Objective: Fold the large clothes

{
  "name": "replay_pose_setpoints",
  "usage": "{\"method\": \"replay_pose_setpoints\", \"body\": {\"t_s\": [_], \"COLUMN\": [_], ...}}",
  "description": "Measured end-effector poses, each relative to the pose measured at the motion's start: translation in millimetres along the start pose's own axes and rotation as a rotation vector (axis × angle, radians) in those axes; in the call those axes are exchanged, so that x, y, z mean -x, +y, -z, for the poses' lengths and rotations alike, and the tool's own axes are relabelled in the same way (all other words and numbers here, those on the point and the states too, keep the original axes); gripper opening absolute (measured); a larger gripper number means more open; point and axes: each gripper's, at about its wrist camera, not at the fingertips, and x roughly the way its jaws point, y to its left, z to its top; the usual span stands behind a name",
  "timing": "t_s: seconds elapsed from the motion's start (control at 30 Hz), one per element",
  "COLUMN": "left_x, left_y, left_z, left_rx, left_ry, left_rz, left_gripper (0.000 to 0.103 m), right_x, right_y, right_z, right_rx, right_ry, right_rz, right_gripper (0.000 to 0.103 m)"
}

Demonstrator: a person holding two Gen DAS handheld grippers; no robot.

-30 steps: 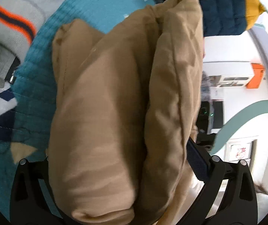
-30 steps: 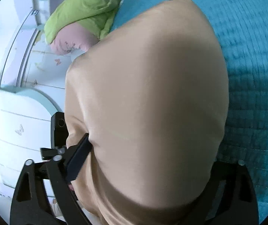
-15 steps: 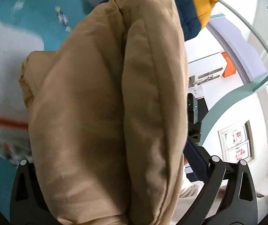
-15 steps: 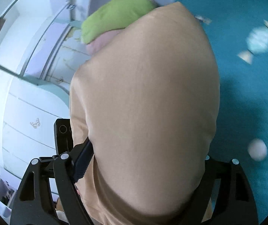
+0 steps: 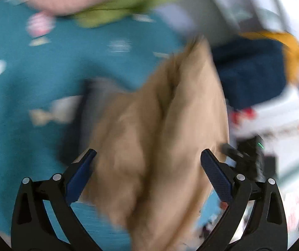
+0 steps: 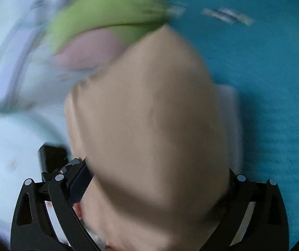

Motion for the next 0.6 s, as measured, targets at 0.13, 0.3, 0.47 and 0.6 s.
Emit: {"method": "replay_pose_setpoints", "body": {"t_s": [0.13,0.3,0.47,0.6], "left_x": [-2.0,-20.2,-36.9,-52.1], "left_y": [21.8,22.3,-18.2,-47.5], "left_z": [18.0,19.0,37.9,53.4], "left_rx": [0.060,-0.015,-0.190,-0.313], "left_ry": [-0.045,-0.043,-0.084,-0.107], "left_rz": [-0.055,-0.096,-0.135,-0.139], "left_gripper": [0.098,0.098,0.098,0.092], "right_x": [5.5,30.5,31.4,6.1], "right_y": [-35.2,-36.5,-1.2,25.4], "right_z": [5.9,27.5,55.8,75.8], "right_rx": [-0.039,0.096,0.347,0.453], "right_ry": [-0.037,-0.113,-0.096,-0.031], "right_rz": [0.029,0.052,0.089,0.104], "right_gripper": [0.094,0.093,0.031,0.029]}}
